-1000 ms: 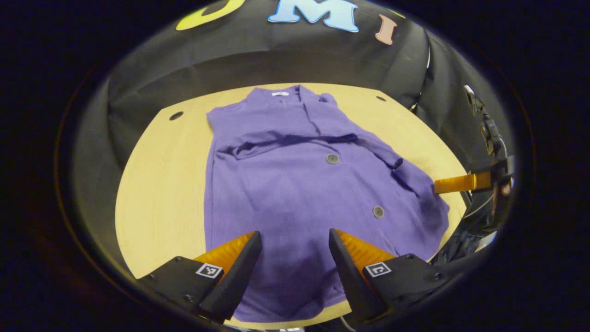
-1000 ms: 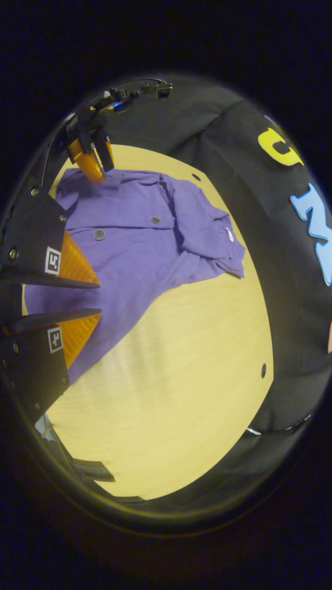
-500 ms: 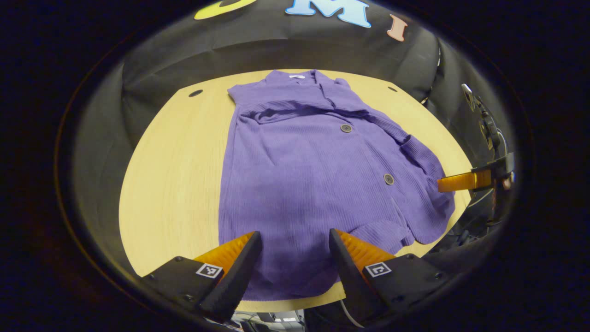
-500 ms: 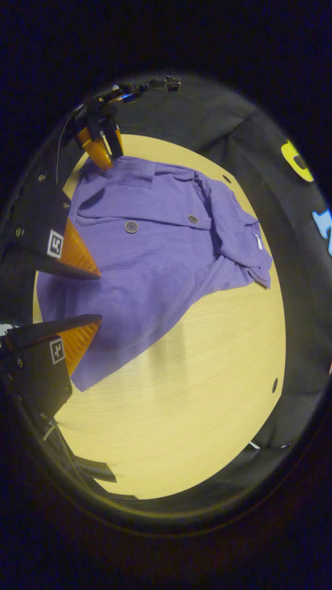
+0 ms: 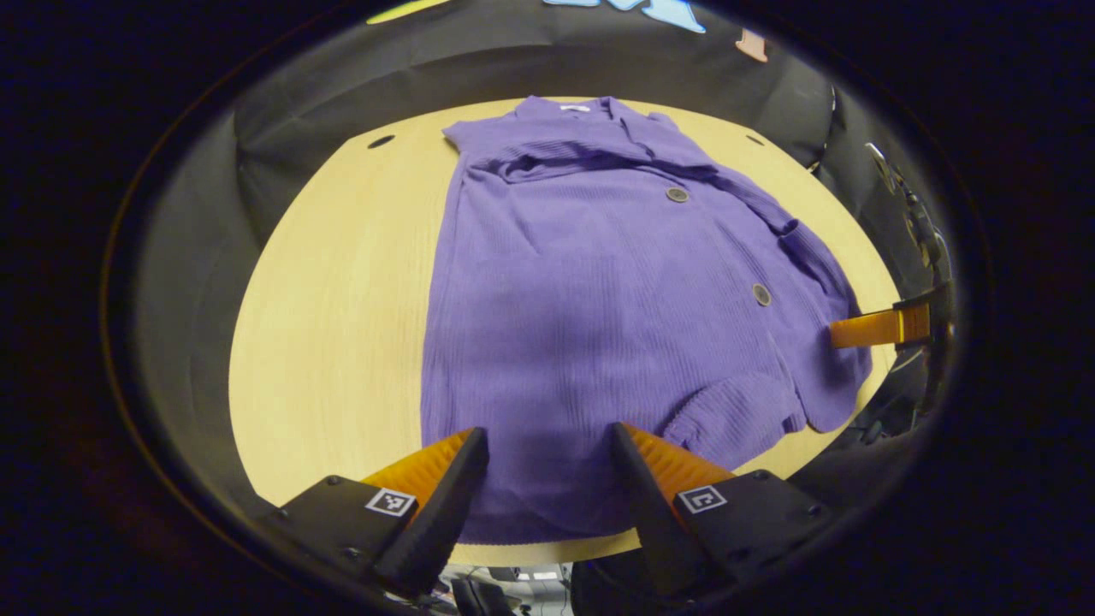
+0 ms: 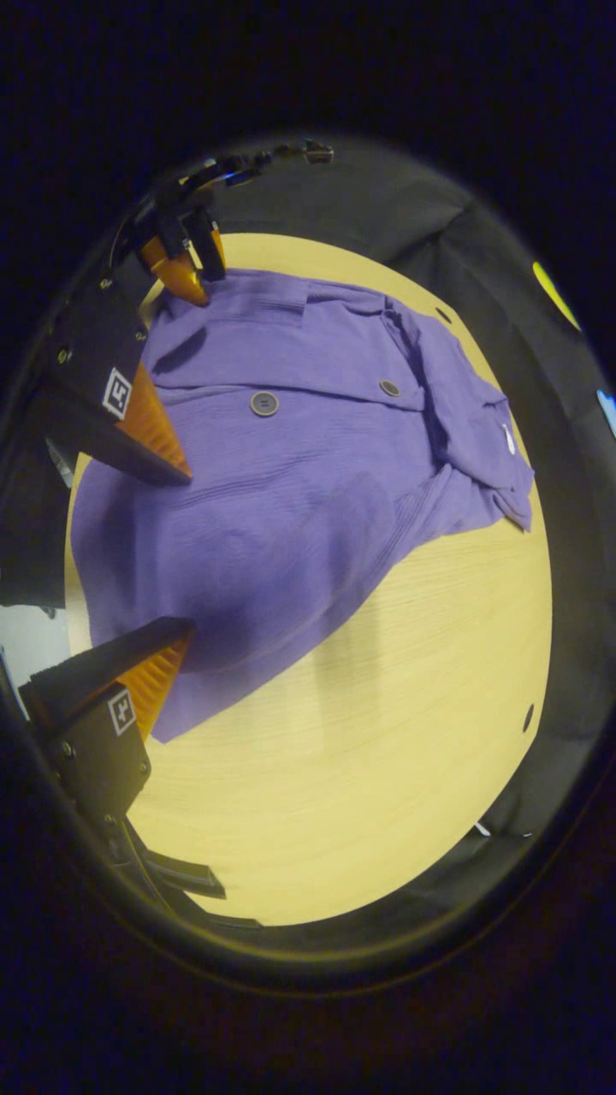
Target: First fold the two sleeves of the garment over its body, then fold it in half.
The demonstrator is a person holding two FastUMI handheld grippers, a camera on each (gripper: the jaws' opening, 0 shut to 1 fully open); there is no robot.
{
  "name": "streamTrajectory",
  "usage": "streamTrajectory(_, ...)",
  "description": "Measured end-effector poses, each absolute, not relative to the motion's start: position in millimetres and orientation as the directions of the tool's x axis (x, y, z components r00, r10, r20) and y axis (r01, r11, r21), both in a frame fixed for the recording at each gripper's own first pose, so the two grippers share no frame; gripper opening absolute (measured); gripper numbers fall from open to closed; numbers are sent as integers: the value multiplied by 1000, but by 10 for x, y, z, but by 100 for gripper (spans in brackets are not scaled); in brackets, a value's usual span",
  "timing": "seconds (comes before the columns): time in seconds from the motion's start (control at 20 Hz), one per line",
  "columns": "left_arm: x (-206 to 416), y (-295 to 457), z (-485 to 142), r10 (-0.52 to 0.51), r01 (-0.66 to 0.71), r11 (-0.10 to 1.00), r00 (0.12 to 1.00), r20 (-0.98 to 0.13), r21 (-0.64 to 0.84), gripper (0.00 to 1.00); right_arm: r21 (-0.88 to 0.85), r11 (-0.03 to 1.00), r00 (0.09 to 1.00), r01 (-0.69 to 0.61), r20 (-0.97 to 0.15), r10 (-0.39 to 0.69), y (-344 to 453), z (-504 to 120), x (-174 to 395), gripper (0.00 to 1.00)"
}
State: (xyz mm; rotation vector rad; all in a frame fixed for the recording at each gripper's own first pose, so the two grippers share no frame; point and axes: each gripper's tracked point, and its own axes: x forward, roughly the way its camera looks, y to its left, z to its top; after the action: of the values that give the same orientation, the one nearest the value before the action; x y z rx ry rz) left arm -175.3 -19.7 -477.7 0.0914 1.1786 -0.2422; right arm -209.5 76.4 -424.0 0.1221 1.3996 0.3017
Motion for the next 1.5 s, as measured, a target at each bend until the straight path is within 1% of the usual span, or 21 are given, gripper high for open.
streamTrajectory(0.1, -1757, -201, -4780, -138, 241, 969, 356, -924, -52, 95, 223, 961, 129, -165, -961, 245, 769, -4262, -2108, 98)
streamTrajectory(0.2, -1766, -211, -4786, -138, 247, 968, 351, -926, -51, 96, 167, 961, 106, -222, -975, 194, 758, -4285, -2142, 98)
streamTrajectory(0.3, -1780, -214, -4787, -138, 256, 966, 346, -928, -48, 96, 109, 952, 82, -287, -987, 138, 742, -4285, -2158, 98)
streamTrajectory(0.4, -1784, -220, -4784, -136, 259, 965, 333, -933, -48, 96, 106, 955, 42, -277, -992, 123, 741, -4271, -2145, 98)
streamTrajectory(0.45, -1787, -222, -4790, -133, 259, 965, 325, -936, -47, 96, 109, 958, 16, -264, -993, 117, 745, -4267, -2150, 94)
streamTrajectory(0.5, -1784, -219, -4796, -131, 257, 965, 316, -940, -48, 96, 106, 958, -3, -265, -994, 110, 746, -4268, -2158, 98)
streamTrajectory(0.65, -1793, -222, -4802, -116, 246, 968, 273, -955, -47, 98, 102, 959, -47, -265, -995, 93, 744, -4268, -2157, 98)
streamTrajectory(0.95, -1736, -228, -4830, -94, 219, 974, 193, -977, -51, 96, 98, 958, -60, -269, -995, 85, 737, -4281, -2144, 97)
streamTrajectory(1.0, -1704, -235, -4839, -94, 213, 976, 194, -976, -52, 95, 100, 957, -65, -271, -994, 86, 741, -4291, -2146, 98)
streamTrajectory(1.15, -1619, -290, -4829, -104, 208, 977, 219, -970, -58, 72, 103, 955, -78, -278, -993, 85, 783, -4269, -2119, 95)
streamTrajectory(1.2, -1586, -303, -4822, -112, 205, 977, 232, -966, -64, 64, 105, 953, -83, -285, -993, 85, 797, -4263, -2131, 85)
streamTrajectory(1.25, -1574, -320, -4824, -118, 197, 978, 240, -964, -71, 55, 106, 950, -82, -294, -993, 86, 821, -4262, -2128, 80)
streamTrajectory(1.3, -1553, -331, -4831, -120, 198, 978, 239, -964, -72, 43, 108, 949, -83, -297, -993, 87, 847, -4268, -2146, 67)
streamTrajectory(1.35, -1546, -354, -4839, -131, 200, 976, 233, -964, -84, 31, 111, 947, -82, -302, -992, 90, 868, -4255, -2147, 62)
streamTrajectory(1.4, -1521, -371, -4838, -131, 190, 978, 240, -962, -86, 24, 118, 947, -74, -298, -992, 100, 909, -4262, -2132, 47)
streamTrajectory(1.45, -1532, -373, -4843, -132, 196, 977, 229, -964, -87, 17, 114, 948, -75, -298, -993, 95, 910, -4272, -2126, 36)
streamTrajectory(1.5, -1518, -386, -4863, -133, 185, 979, 234, -963, -90, 14, 121, 947, -70, -299, -992, 104, 933, -4273, -2150, 25)
